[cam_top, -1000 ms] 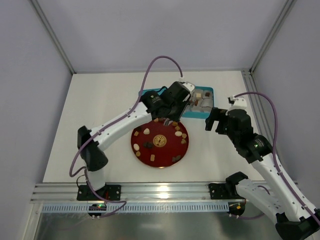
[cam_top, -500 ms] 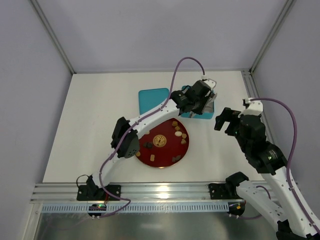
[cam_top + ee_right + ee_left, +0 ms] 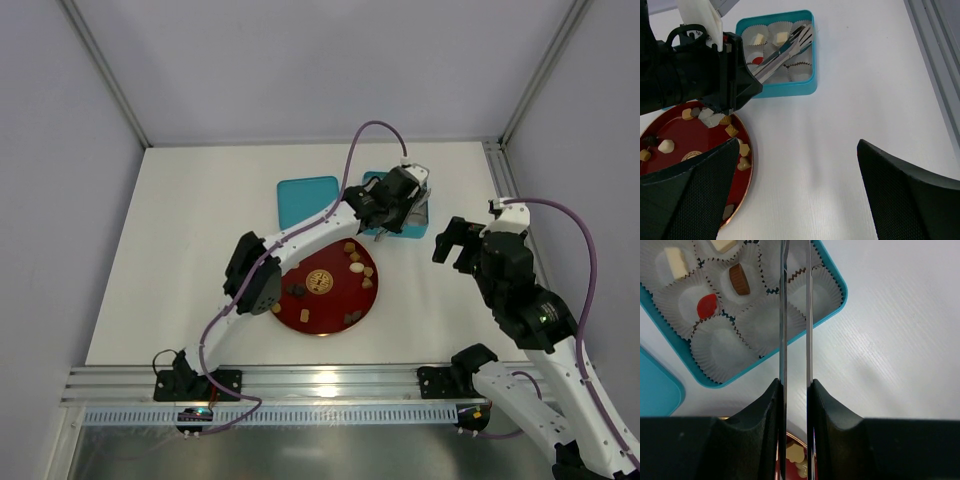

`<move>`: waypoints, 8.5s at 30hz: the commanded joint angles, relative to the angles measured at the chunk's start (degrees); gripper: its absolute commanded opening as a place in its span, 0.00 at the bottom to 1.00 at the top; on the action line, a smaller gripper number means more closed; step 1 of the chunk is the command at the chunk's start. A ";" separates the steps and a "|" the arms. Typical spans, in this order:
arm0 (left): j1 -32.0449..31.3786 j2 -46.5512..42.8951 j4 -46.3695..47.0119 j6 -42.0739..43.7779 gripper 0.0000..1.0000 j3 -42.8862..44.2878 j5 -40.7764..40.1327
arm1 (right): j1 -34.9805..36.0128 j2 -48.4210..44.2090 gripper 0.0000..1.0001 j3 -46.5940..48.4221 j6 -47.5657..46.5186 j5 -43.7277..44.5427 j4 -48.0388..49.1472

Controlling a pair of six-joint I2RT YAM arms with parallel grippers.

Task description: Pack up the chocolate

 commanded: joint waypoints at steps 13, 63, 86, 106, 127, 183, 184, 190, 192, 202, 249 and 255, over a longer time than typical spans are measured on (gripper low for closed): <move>1.50 -4.95 5.90 -1.00 0.00 -5.18 0.49 | -0.17 0.51 1.00 0.10 -0.78 0.27 1.35; 1.59 -6.88 5.81 0.15 0.36 -3.33 0.41 | -0.08 0.16 1.00 -0.43 -1.05 0.01 1.61; 18.17 -37.17 7.31 -7.41 0.32 -33.54 -4.95 | -0.17 2.09 1.00 0.28 -0.61 -3.41 3.02; 46.59 -34.49 11.88 -9.96 0.38 -57.30 -6.45 | -0.26 2.80 1.00 -4.03 0.98 -10.01 7.23; 49.40 -27.71 3.01 -8.47 0.83 -51.15 -7.06 | -0.17 2.62 1.00 -5.35 1.06 -10.98 7.59; 39.38 -0.64 4.32 -8.38 0.29 -20.12 11.22 | 0.44 68.42 0.96 35.85 -0.78 -26.25 21.39; 39.38 -0.56 4.32 -8.47 0.27 -20.12 11.22 | 0.62 69.93 0.95 37.17 -1.22 -26.36 20.86; 39.38 0.14 3.53 -8.38 0.10 -18.90 11.22 | 1.41 78.98 0.94 47.02 -2.54 -27.41 18.32; 39.38 0.32 2.57 -8.29 0.04 -18.10 11.31 | 1.50 80.92 0.95 50.17 -2.98 -27.85 17.61; 40.79 -2.57 2.30 -8.82 0.00 -17.75 17.27 | 2.38 89.36 0.94 58.98 -4.74 -28.47 13.21; 47.73 -7.24 4.50 -15.15 0.00 -17.04 32.93 | 2.82 101.32 0.72 67.69 0.44 -29.69 10.05; 48.00 -7.94 5.28 -15.67 0.00 -17.48 34.24 | 2.30 100.01 0.75 66.02 1.85 -32.23 11.62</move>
